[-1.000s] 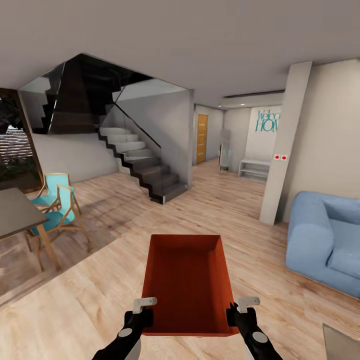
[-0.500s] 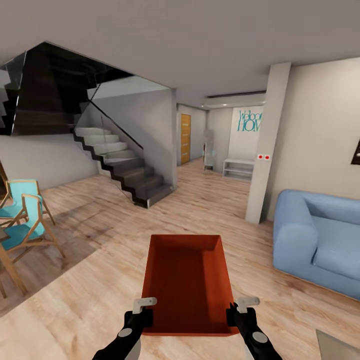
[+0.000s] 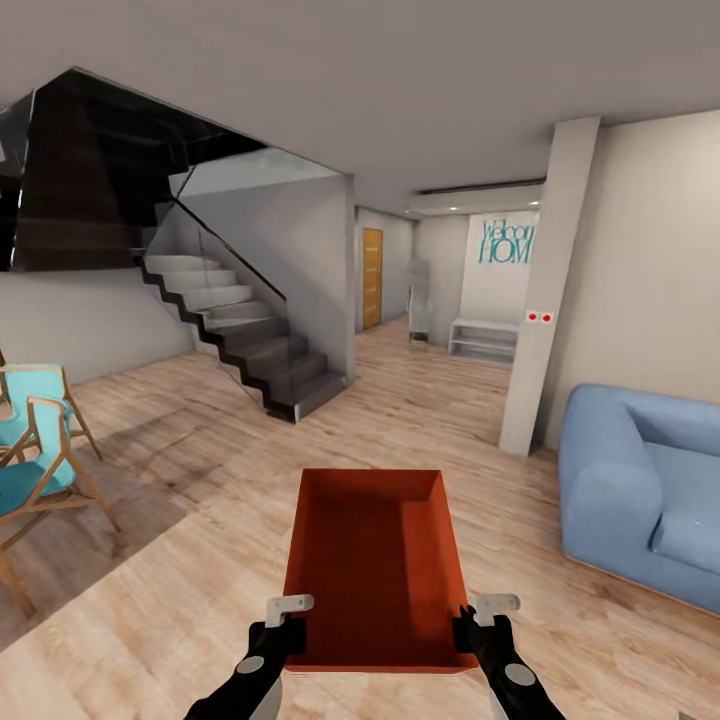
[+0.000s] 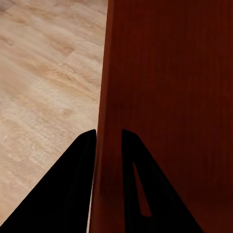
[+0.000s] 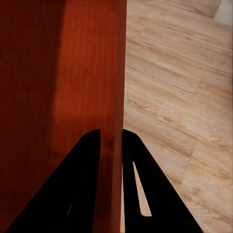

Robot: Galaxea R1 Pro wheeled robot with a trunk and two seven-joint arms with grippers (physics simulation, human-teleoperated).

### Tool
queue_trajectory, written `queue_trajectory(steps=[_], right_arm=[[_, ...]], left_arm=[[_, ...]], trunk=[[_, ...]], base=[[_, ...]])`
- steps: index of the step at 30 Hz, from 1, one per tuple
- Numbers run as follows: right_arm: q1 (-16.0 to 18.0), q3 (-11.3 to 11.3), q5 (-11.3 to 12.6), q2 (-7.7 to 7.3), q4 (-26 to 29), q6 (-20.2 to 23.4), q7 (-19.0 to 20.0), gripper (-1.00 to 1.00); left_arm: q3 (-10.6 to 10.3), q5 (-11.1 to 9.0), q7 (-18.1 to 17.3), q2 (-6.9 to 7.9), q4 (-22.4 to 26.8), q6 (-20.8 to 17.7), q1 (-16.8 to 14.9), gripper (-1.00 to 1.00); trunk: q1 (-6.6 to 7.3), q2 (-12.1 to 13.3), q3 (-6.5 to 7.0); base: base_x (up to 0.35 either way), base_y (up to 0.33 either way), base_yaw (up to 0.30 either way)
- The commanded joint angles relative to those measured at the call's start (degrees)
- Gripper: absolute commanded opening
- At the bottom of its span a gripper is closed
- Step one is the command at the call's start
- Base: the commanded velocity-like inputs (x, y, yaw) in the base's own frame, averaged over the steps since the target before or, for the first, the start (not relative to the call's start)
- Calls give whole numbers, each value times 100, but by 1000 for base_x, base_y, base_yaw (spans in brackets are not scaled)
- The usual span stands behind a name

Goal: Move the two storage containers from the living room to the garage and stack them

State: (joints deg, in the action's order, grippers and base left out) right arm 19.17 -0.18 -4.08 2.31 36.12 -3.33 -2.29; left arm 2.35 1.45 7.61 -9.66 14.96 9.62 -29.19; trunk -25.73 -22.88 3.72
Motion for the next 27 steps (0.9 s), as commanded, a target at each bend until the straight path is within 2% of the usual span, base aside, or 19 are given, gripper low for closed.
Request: queue_trajectory(steps=[1,16,27], right_arm=[[-1,71,-23,-2,-18,-10,1,-100],[-1,71,-23,-2,-26,-10,1,-100],[-1,71,-23,-2,-26,-10,1,-100]], left_arm=[[37,39,47,0,183,22,-4,-100],[37,39,38,-1,183,22,-6,-100],[37,39,38,-1,183,22,-6,-100]], trunk=[[-5,-4,-2],[-5,-4,-2],[-5,-4,-2]], base=[[326,80,-103],[325,80,-228],[325,80,-17]])
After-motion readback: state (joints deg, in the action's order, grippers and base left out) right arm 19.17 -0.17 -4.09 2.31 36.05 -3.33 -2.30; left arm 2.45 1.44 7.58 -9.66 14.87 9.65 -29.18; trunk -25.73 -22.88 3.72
